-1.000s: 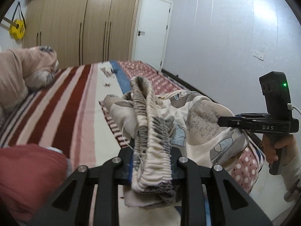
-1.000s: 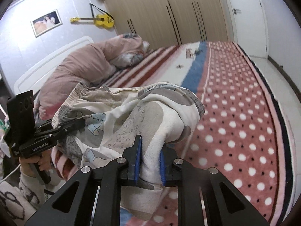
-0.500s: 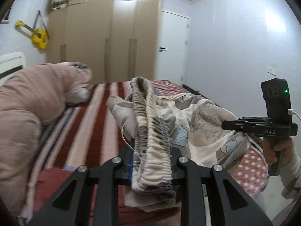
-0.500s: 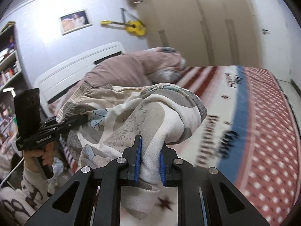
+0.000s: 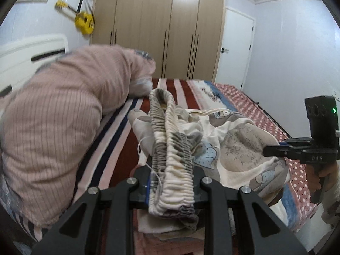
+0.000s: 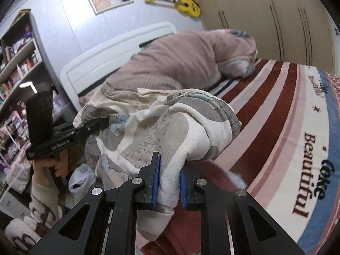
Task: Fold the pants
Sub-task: 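Carry the folded pants with both tools onto the clothes stack by the pillow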
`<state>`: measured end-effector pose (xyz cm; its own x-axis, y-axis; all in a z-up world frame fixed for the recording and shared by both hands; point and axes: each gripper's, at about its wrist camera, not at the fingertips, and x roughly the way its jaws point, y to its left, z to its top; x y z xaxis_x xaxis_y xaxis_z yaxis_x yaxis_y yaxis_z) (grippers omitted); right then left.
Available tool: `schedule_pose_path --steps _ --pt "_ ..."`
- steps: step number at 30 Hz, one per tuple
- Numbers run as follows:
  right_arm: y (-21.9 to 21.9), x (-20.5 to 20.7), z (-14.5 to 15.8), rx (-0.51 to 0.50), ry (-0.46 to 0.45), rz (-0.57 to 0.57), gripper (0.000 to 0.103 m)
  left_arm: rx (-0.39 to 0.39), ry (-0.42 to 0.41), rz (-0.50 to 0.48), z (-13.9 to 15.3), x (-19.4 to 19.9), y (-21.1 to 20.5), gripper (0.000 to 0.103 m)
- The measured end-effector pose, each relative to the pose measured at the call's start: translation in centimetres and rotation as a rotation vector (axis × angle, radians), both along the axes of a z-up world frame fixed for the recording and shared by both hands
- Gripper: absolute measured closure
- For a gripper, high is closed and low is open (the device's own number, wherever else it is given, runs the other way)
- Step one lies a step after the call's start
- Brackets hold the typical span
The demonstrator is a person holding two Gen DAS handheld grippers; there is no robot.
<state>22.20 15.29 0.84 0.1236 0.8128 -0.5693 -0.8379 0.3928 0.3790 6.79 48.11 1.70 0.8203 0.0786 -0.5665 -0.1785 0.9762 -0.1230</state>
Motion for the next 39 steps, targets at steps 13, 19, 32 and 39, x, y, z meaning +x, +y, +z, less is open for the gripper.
schedule_pose_path --steps 13,19,32,39 --pt "0.0 -1.3 -6.0 -0.152 0.094 -0.035 0.092 -0.04 0.162 -0.06 -7.0 3.0 -0.1 0.08" --pt "0.7 -2.2 -5.9 -0.167 0.058 -0.024 0.092 -0.047 0.17 -0.039 -7.2 1.9 -0.2 0.077" --pt "-2.1 -2.5 -3.9 -0.147 0.013 -0.068 0.081 0.077 0.119 0.043 -3.8 0.1 -2.6 0.053" --pt "-5.5 -3.4 -1.0 -0.11 -0.044 -0.124 0.069 0.124 0.017 0.061 0.1 -2.0 -6.3 0.036"
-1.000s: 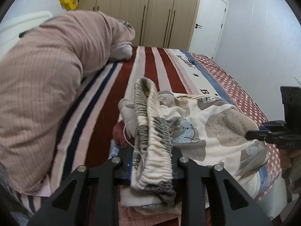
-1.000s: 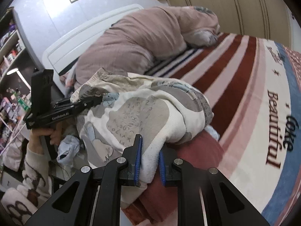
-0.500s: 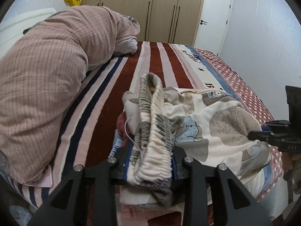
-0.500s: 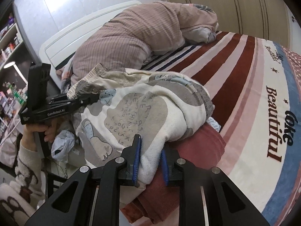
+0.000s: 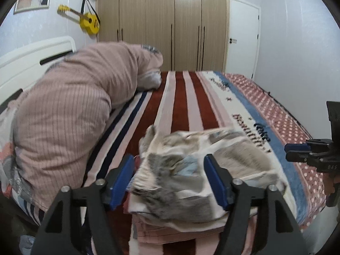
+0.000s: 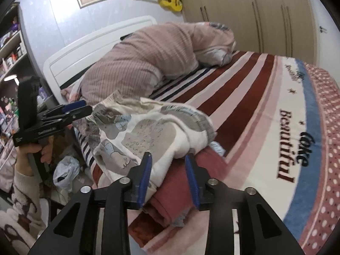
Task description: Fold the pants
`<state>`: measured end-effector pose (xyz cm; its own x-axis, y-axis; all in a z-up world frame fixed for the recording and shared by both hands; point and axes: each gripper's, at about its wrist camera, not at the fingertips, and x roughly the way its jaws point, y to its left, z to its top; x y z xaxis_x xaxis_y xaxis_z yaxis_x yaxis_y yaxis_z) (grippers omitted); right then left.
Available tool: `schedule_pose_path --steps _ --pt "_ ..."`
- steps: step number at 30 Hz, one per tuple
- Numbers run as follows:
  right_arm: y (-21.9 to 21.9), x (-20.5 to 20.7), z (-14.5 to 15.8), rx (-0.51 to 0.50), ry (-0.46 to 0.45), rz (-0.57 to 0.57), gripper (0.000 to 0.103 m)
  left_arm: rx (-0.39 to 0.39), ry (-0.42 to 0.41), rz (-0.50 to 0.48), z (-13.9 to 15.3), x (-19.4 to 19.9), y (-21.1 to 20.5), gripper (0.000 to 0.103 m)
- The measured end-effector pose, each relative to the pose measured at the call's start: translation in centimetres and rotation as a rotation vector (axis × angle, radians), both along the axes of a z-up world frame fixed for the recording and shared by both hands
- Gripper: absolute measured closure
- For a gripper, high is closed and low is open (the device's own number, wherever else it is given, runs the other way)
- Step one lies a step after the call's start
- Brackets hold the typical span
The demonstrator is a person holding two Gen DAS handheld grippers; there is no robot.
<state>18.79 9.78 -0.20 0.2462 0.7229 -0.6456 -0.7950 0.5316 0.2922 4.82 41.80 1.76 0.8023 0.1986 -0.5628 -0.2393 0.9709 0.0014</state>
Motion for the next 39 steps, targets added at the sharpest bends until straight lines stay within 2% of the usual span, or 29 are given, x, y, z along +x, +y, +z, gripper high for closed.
schedule_pose_path --steps 8,13,19,27,39 --pt "-7.1 -2.2 1.6 0.016 -0.109 -0.112 0.05 0.075 -0.161 0.009 2.8 -2.1 -8.3 0.018" --pt "-12.9 -3.8 2.5 0.023 -0.218 -0.24 0.038 0.069 -0.28 -0.002 3.3 -3.4 -14.1 0.007" --pt "-19.3 -6.4 3.6 0.029 -0.352 -0.378 0.024 0.064 -0.364 -0.008 3.4 -3.5 -20.0 0.001" --pt "-24.2 -9.3 4.3 0.02 -0.489 -0.453 0.003 0.044 -0.385 -0.039 2.7 -3.0 -26.0 0.001" --pt "-27.9 -10.0 4.5 0.046 -0.505 -0.468 0.002 0.05 -0.373 -0.04 2.0 -2.9 -29.7 0.001"
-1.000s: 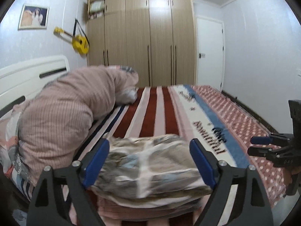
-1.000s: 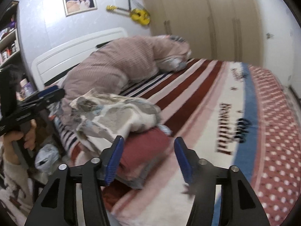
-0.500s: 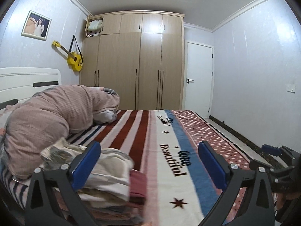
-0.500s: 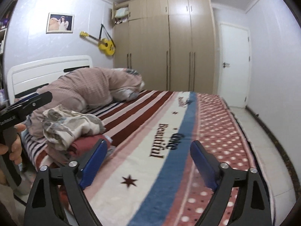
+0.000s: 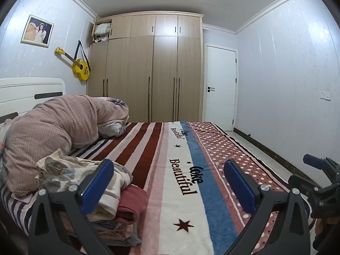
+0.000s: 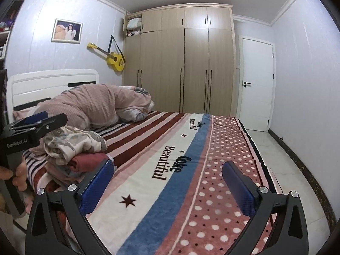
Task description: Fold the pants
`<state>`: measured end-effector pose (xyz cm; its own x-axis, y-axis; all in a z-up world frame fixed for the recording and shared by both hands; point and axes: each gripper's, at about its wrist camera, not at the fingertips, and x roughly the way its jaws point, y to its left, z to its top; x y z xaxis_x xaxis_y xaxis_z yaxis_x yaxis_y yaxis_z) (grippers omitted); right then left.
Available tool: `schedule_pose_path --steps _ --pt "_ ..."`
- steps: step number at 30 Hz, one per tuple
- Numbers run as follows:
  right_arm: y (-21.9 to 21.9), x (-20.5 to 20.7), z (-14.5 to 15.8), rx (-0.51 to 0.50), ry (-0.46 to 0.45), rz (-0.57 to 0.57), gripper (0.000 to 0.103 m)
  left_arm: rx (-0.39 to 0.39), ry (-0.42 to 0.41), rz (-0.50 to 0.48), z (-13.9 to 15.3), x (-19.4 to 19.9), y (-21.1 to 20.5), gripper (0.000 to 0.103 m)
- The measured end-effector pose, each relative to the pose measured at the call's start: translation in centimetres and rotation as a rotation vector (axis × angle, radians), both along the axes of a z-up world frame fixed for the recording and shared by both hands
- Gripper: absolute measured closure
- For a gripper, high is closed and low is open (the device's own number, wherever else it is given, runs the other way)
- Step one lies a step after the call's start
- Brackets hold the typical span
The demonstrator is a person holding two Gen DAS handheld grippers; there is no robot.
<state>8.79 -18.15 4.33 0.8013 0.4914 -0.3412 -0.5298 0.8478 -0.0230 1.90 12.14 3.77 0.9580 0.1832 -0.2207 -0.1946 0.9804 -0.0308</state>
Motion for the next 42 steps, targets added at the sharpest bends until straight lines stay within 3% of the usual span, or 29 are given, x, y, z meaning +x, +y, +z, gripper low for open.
schedule_pose_path --steps 22,42 --pt "-1.1 0.6 0.2 0.018 -0.006 -0.012 0.002 0.008 0.029 -0.009 -0.5 1.3 -1.7 0.001" --pt "-1.4 0.2 0.3 0.04 -0.01 -0.031 0.002 0.007 0.009 -0.013 0.0 1.1 -2.4 0.001"
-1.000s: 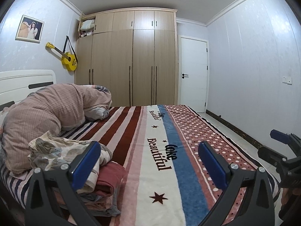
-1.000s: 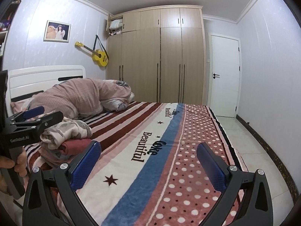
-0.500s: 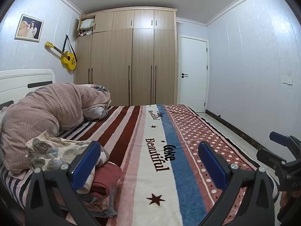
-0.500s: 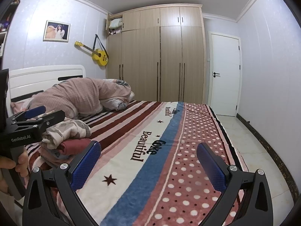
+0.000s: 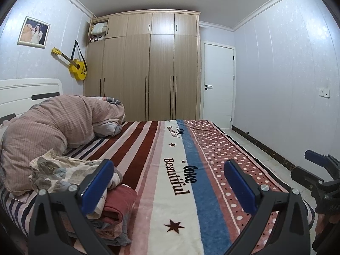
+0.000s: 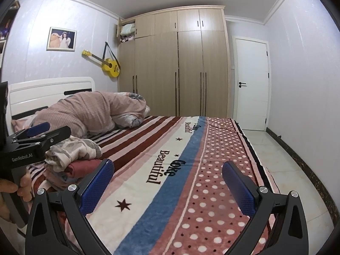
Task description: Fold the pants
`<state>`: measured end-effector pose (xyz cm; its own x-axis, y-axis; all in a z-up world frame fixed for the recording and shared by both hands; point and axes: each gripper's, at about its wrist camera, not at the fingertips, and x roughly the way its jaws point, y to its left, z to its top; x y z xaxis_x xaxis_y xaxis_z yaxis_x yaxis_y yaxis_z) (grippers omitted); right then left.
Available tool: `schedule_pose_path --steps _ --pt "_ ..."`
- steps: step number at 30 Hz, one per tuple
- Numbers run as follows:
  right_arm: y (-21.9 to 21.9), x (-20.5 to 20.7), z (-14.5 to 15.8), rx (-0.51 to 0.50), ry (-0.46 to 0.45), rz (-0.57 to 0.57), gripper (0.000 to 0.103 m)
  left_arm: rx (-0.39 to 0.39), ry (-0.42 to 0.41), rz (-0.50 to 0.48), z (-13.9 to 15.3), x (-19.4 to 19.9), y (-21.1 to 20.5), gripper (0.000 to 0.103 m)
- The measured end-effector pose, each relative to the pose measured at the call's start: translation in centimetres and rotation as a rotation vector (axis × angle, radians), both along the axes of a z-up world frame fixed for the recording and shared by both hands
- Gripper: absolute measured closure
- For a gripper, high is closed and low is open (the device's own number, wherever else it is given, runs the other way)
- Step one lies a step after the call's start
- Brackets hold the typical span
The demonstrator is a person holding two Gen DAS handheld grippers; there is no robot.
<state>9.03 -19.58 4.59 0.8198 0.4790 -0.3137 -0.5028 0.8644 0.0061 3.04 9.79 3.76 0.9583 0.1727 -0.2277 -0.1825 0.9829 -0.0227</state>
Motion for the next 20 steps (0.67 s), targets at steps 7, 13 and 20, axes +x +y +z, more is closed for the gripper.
schedule_pose_path --steps 7,13,20 --pt "0.2 -0.5 0.2 0.002 -0.003 -0.007 0.002 -0.004 -0.007 -0.001 0.2 -0.4 -0.3 0.001" --pt "0.3 -0.9 0.3 0.009 -0.001 -0.007 0.002 0.001 -0.01 0.0 0.3 -0.7 -0.5 0.001" --pt "0.4 -1.4 0.2 0.019 0.011 -0.012 0.002 0.005 -0.009 -0.002 0.4 -1.1 -0.9 0.001"
